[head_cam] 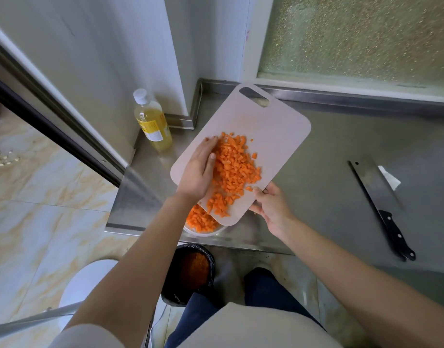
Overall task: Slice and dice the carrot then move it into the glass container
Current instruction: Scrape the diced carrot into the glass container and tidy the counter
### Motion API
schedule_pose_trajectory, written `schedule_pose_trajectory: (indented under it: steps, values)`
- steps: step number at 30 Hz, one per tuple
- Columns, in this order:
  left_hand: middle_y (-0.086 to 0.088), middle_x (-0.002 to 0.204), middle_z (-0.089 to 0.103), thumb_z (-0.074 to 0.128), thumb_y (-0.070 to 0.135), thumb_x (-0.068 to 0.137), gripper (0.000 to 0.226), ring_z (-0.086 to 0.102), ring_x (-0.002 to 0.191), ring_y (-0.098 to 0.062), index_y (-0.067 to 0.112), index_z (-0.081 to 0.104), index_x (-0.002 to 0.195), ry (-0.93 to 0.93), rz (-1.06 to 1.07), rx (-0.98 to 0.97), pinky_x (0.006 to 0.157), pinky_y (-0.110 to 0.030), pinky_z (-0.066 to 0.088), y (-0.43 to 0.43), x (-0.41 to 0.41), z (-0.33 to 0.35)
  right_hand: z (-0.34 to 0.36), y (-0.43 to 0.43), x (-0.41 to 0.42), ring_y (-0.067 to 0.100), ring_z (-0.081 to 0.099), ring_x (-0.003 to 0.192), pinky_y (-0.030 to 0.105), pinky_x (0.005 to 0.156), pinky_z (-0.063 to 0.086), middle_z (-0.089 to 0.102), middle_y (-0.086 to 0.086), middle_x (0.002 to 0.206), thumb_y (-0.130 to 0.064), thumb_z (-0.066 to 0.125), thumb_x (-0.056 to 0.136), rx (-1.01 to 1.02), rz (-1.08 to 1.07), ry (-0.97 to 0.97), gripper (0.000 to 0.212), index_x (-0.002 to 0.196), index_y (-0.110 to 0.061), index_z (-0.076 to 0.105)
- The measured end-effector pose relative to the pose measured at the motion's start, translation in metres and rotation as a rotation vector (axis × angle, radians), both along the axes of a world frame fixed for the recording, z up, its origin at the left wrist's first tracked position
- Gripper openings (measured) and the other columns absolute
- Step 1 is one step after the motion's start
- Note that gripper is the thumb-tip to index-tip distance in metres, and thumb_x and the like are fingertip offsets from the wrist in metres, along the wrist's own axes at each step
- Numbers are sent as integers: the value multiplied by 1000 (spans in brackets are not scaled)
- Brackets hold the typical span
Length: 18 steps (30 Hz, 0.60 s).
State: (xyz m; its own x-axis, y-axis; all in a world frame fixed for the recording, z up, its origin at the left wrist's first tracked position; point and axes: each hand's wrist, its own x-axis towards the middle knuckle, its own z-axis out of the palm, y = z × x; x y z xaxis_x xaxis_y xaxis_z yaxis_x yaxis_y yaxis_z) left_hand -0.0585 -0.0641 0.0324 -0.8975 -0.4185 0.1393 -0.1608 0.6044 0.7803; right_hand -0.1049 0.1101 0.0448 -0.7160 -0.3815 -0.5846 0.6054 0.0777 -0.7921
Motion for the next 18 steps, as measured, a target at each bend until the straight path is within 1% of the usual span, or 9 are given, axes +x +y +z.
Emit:
schedule_pose_trajectory:
  steps: [4, 7, 10, 14, 16, 18]
  values:
    - [-4, 130, 53, 32, 24, 97, 41, 43, 124, -11, 6, 57, 124, 35, -13, 84, 106, -14, 25, 4, 6, -7, -4, -4, -2, 14, 64, 94, 28, 71, 56, 66, 2, 107, -1, 39, 100, 2, -53, -23, 26, 109, -16, 59]
    - [-1, 121, 55, 33, 23, 98, 38, 46, 117, -8, 5, 62, 115, 27, -33, 97, 104, -13, 30, 4, 16, -8, -6, -12, -3, 15, 63, 96, 30, 72, 55, 65, 4, 111, -2, 39, 100, 4, -92, -51, 26, 114, -15, 57]
    - [-1, 118, 55, 33, 22, 98, 36, 46, 115, -5, 5, 62, 112, 17, -66, 81, 101, -7, 29, 2, 32, -12, -6, -19, -5, 16, 63, 97, 32, 74, 54, 65, 3, 111, -4, 39, 101, 16, -110, -61, 25, 110, -17, 58]
    - [2, 117, 54, 34, 23, 98, 36, 47, 117, -8, 6, 63, 111, -17, -124, 16, 103, -16, 32, 2, 59, -17, -5, -24, -8, 16, 63, 96, 33, 76, 55, 65, 2, 110, -4, 38, 101, 34, -87, -24, 26, 109, -19, 58]
    - [3, 114, 55, 34, 24, 99, 37, 49, 115, -11, 5, 64, 109, -15, -157, -14, 102, -16, 34, 2, 72, -18, -5, -26, -9, 18, 62, 100, 35, 81, 54, 64, 3, 112, -3, 38, 101, 46, -72, -6, 26, 107, -19, 58]
    - [3, 115, 53, 33, 28, 98, 40, 50, 112, -13, 5, 63, 111, -9, -162, -52, 99, -15, 35, 2, 82, -18, -3, -27, -9, 19, 62, 101, 34, 81, 54, 64, 4, 113, -3, 38, 101, 49, -64, 7, 26, 107, -18, 58]
